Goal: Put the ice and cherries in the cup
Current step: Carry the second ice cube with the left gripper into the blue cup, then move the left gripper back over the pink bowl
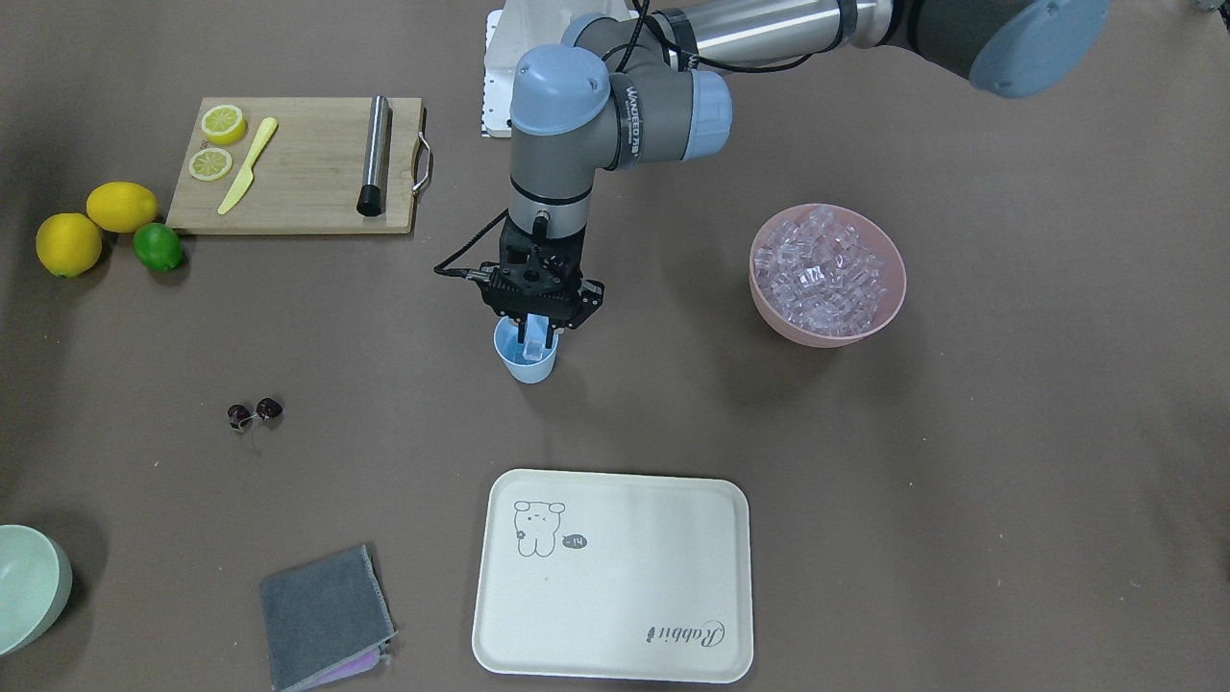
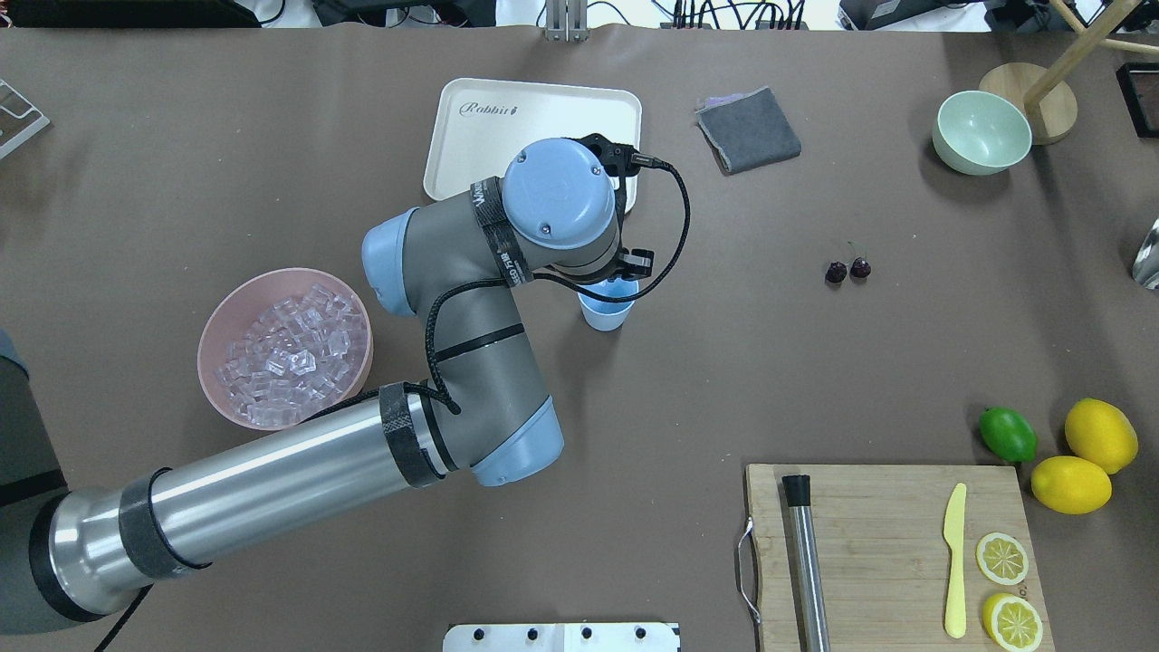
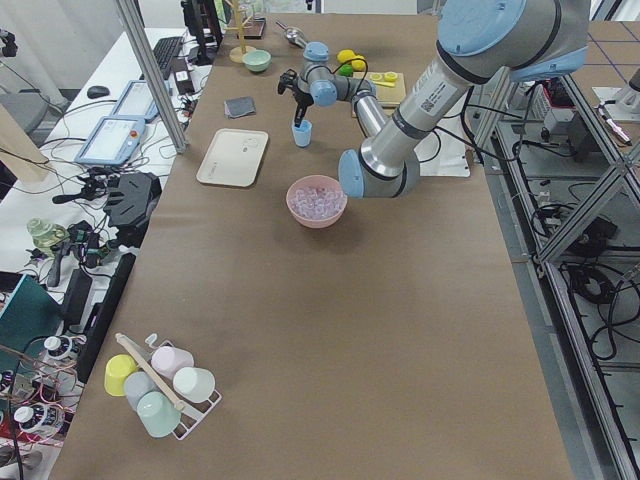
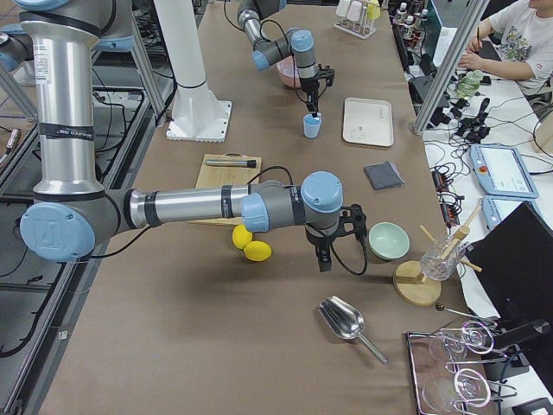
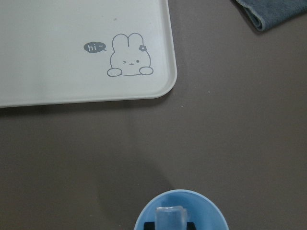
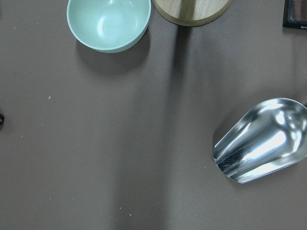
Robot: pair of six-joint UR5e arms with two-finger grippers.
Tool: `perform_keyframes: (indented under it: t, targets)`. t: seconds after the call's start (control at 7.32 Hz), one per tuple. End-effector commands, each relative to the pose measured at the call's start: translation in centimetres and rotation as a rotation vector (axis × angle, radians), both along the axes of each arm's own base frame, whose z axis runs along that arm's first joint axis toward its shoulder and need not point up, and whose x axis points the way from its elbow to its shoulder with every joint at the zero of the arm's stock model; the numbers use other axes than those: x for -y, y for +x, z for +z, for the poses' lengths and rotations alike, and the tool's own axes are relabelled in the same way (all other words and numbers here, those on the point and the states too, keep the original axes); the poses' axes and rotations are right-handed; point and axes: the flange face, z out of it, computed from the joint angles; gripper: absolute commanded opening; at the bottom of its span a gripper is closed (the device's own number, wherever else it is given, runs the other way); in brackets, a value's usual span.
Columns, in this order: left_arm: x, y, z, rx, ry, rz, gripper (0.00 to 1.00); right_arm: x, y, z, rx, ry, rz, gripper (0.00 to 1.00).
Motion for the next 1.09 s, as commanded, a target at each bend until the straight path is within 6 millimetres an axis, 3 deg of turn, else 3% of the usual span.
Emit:
perform_keyframes:
  t: [0.0,0.14,0.27,0.41,0.55,0.82,0.96]
  targets:
    - [0.0,-0.3,-0.3,-0.005,0.008,-0.01,0.97,0.1,0.0,0.1,0.0,-0.001,0.001,1.0]
    - [0.8,-3.1,-0.6,-0.024,0.023,-0.025,0.97,0.2,0.0,0.0,0.001,0.001,0.0,1.0]
    - [1.6,-7.9,4.3,-0.028,-0.021,-0.011,0.97,0.2,0.0,0.0,0.0,0.001,0.0,1.0]
    - [0.9,-13.5,9.4,-0.021,-0.027,0.005,0.97,0.6,0.0,-0.5,-0.001,0.011,0.001,1.0]
    - [-1.0,-17.4,13.8,-0.001,-0.042,-0.007,0.97,0.8,0.0,-0.7,-0.006,0.016,0.002,1.0]
    - [-3.2,-20.4,21.6,0.077,-0.116,-0.021,0.97,2.0,0.0,-2.1,-0.011,0.045,0.003,1.0]
    - [-3.8,-21.1,23.1,0.087,-0.123,-0.019,0.97,2.3,-0.1,-2.3,-0.012,0.049,0.002,1.0]
